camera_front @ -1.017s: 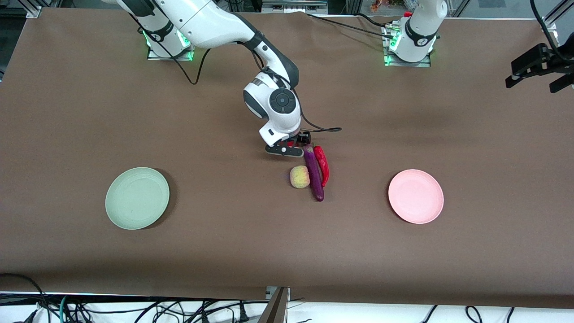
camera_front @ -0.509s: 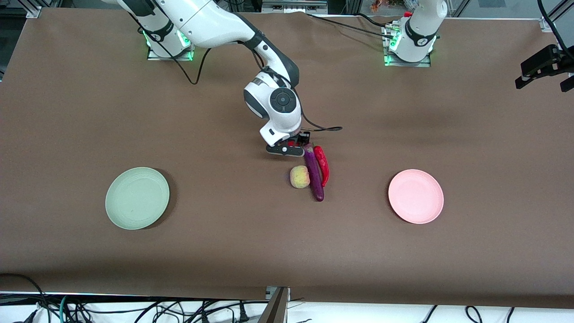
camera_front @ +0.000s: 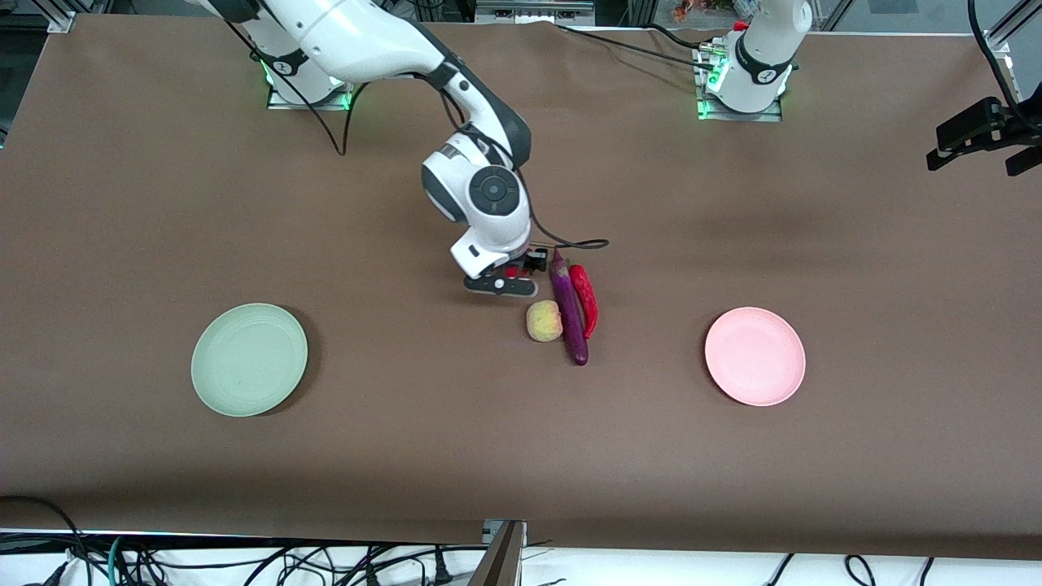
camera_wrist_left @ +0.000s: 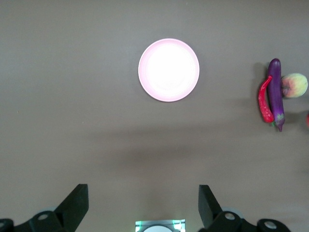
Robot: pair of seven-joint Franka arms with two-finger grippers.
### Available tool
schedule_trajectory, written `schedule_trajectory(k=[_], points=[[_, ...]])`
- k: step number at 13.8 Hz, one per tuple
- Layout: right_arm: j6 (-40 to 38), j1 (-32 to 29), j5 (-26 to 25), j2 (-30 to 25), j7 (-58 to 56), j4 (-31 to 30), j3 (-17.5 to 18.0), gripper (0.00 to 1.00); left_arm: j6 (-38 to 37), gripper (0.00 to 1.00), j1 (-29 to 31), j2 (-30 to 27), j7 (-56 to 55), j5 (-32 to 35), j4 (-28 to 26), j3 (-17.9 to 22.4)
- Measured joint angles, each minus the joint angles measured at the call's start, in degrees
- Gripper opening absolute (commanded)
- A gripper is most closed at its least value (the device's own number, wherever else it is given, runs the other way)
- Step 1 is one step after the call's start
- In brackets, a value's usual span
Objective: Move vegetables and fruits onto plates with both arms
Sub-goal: 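Carry the apple onto the green plate while the left gripper reaches in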
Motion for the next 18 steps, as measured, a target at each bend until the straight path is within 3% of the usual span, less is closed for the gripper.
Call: schedule_trajectory(k=[4, 8, 11, 15, 18], points=[[-6.2, -9.2, 0.0, -5.2, -14.6, 0.0, -0.8, 0.41, -2.4, 1.0, 0.1, 0.0, 0.0, 0.1, 0.0, 0.2], [-6.4, -25.4, 0.0, -5.4, -37.1, -0.3, -1.1, 0.41, -7.6, 1.0, 0.1, 0.5, 0.0, 0.1, -0.4, -0.3], [-5.7, -32.9, 0.0, -4.5, -49.8, -0.7, -1.1, 0.41, -7.4, 1.0, -0.5, 1.7, -4.9, -0.6, -1.3, -5.0], [1.8, -40.0, 0.0, 0.0, -63.1, -1.1, -1.1, 0.41, 4.5, 1.0, -1.3, 3.1, -21.2, -0.9, -9.5, -16.2], [2.5, -40.9, 0.0, 1.0, -64.6, -1.1, -1.1, 0.41, 22.0, 1.0, -1.9, 4.0, -33.1, -0.9, -20.3, -23.7]])
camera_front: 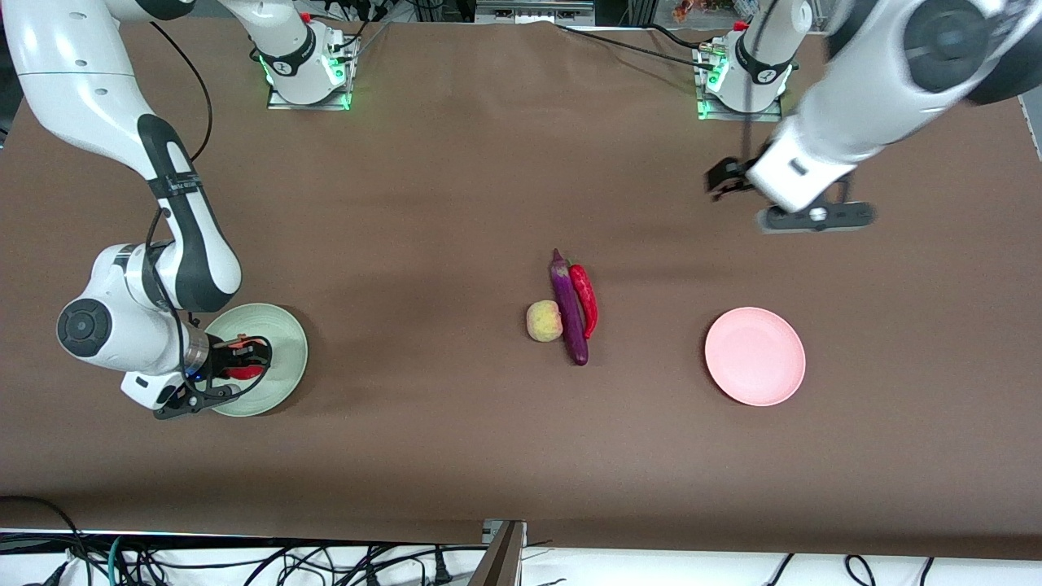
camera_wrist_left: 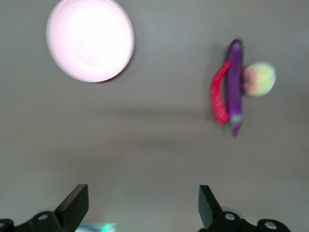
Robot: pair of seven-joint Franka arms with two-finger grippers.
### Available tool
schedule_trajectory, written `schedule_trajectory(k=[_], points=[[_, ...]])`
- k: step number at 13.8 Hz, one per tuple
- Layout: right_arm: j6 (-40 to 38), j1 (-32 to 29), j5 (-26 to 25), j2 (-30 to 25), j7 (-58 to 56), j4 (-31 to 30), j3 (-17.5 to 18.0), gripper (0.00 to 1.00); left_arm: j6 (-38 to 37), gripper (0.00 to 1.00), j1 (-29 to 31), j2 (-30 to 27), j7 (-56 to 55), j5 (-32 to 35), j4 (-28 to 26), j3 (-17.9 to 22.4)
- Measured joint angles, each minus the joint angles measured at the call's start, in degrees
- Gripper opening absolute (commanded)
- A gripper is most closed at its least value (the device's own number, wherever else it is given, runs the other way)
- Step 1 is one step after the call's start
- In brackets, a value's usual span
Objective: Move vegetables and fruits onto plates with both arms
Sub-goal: 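Release the apple on the green plate while the left gripper lowers to chili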
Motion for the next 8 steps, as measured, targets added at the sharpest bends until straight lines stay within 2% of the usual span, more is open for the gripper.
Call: schedule_trajectory(k=[2, 3, 8], points=[[0.0, -0.5, 0.0, 0.0, -1.6, 0.0, 0.0, 0.41, 10.9, 1.0, -1.1, 2.3, -7.1, 0.0, -6.6, -2.7], [0.0, -1.1, 0.0, 0.0, -2.4, 0.0, -0.1, 0.41, 14.1, 1.0, -2.4, 4.3, -10.2, 0.1, -8.0, -2.9], [0.6, -3.4, -0.8, 1.1, -4.7, -0.1, -0.1, 0.42, 22.9, 1.0, -8.4, 14.3, -23.0, 11.1, -7.9, -2.9]])
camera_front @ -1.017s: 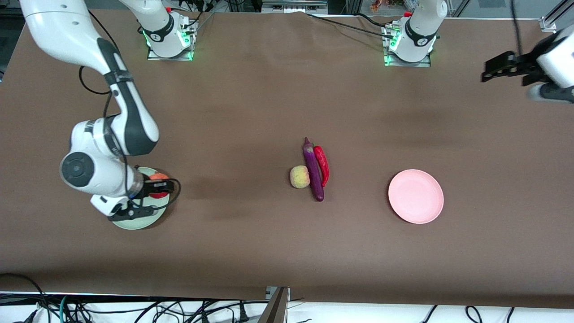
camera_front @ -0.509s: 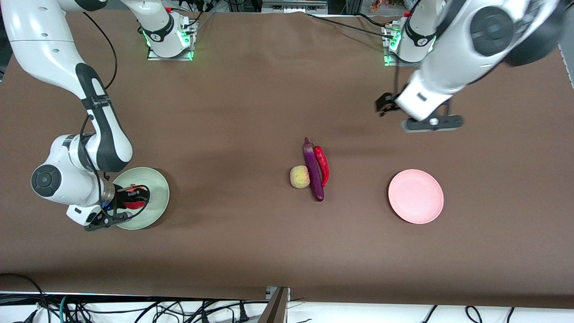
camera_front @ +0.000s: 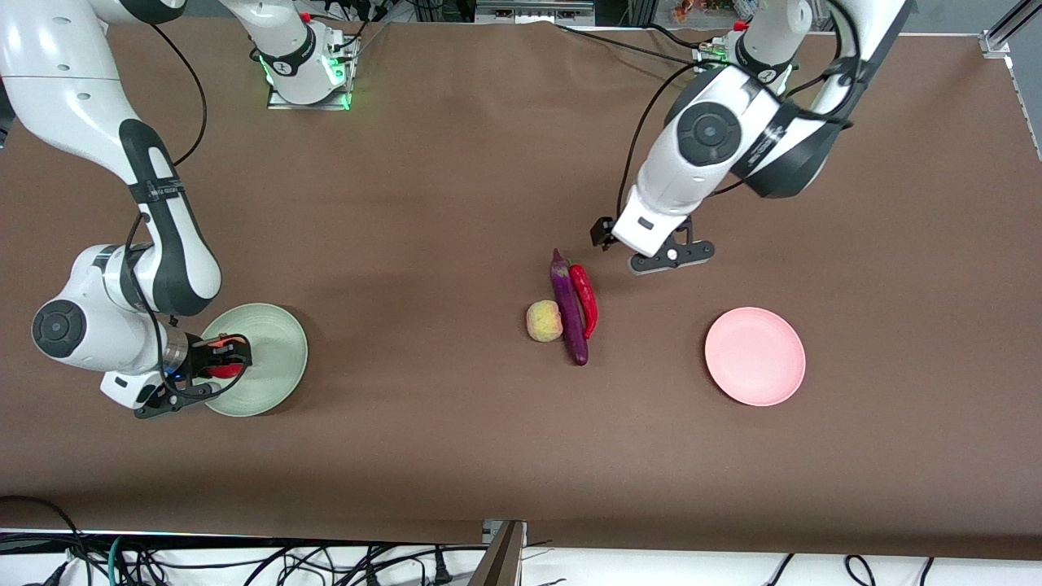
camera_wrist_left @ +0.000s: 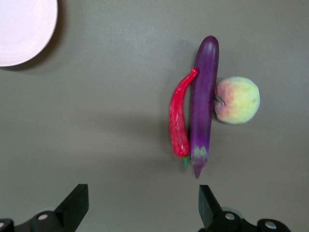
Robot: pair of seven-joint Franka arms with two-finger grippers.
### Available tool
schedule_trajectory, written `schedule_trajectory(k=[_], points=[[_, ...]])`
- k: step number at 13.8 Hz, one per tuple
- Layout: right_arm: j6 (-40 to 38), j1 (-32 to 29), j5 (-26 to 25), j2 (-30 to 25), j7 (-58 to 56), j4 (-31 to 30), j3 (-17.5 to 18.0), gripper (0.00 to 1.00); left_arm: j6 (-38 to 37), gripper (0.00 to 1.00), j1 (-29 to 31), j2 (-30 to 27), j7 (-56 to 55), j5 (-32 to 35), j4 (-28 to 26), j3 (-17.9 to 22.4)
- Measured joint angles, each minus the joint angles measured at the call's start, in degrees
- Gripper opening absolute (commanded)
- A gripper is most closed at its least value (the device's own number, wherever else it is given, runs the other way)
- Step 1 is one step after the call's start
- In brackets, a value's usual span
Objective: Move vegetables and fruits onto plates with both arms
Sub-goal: 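Release the apple on the green plate while the left gripper lowers to chili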
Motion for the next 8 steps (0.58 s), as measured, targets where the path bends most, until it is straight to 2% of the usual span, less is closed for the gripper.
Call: schedule_trajectory(k=[2, 6, 7, 8], points=[[0.5, -0.4, -0.1, 0.7, -1.0, 0.0, 0.0, 0.42, 3.4, 1.0, -0.2, 4.1, -1.1, 2.0, 1.2, 0.5], [1.3, -1.4, -0.2, 1.8, -3.3, -0.1, -0.1, 0.42, 5.3, 1.0, -0.3, 14.9, -1.8, 4.4, 7.4, 2.0], [1.3, -1.6, -0.2, 1.8, -3.6, -0.1, -0.1, 0.47, 6.7, 1.0, -0.8, 16.8, -2.1, 4.6, 8.2, 2.6], [1.3, -1.6, -0.2, 1.8, -3.7, -0.1, -0.1, 0.8, 8.4, 1.0, -1.7, 18.1, -2.4, 4.7, 8.6, 3.8]])
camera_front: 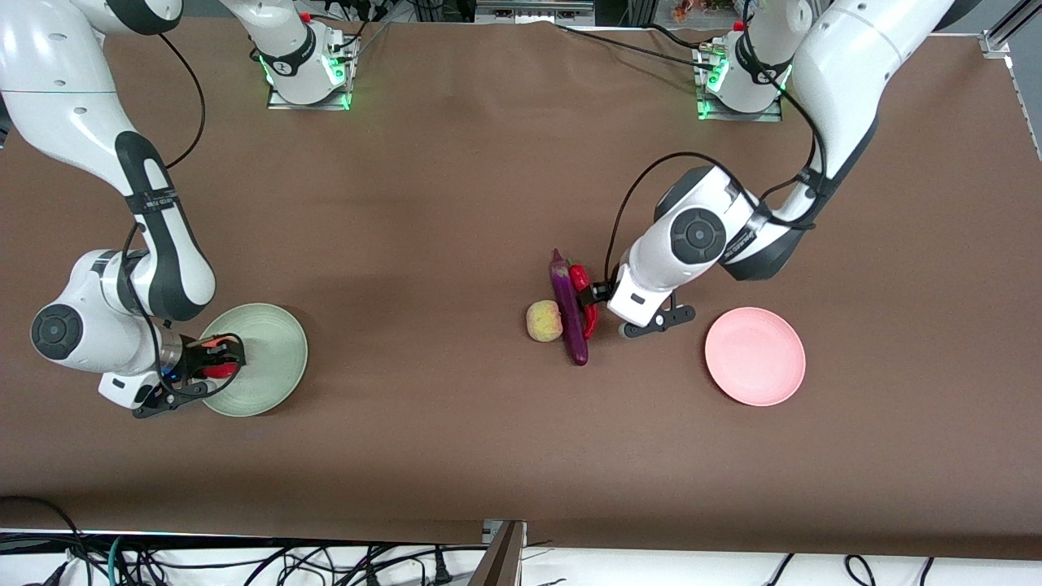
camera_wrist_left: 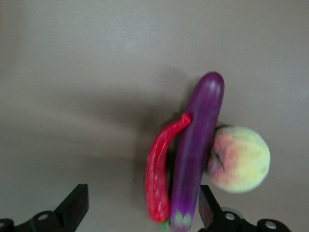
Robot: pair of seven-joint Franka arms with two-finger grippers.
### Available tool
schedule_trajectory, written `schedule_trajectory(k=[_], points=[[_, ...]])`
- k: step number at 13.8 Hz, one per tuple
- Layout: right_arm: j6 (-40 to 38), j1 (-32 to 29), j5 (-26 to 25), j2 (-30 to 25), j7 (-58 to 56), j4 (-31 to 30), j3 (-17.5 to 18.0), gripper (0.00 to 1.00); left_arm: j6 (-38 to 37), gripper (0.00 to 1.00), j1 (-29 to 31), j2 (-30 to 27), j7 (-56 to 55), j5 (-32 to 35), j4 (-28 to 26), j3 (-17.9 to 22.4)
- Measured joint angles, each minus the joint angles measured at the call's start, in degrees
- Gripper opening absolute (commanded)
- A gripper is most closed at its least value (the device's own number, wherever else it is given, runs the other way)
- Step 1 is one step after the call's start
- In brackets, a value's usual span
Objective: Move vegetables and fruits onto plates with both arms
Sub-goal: 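Release the apple on the green plate while the left gripper lowers to chili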
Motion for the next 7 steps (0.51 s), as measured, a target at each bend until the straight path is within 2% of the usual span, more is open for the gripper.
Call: schedule_trajectory(k=[1, 2, 5, 7], points=[[0.0, 0.0, 0.0, 0.0, 0.0, 0.0, 0.0, 0.96, 1.4, 1.0, -1.2, 1.1, -0.4, 0.0, 0.2, 1.3], [0.0, 0.0, 0.0, 0.0, 0.0, 0.0, 0.0, 0.99, 2.3, 1.0, -2.5, 1.9, -1.2, 0.0, 0.3, 2.6], [0.3, 0.0, 0.2, 0.0, 0.1, 0.1, 0.1, 0.99, 4.1, 0.98, -7.3, 3.4, -2.7, 0.0, 0.3, 6.8], [0.6, 0.0, 0.2, -0.4, 0.1, 0.7, 0.6, 0.99, 4.5, 0.91, -9.0, 3.9, -3.9, 0.0, 0.4, 7.9]])
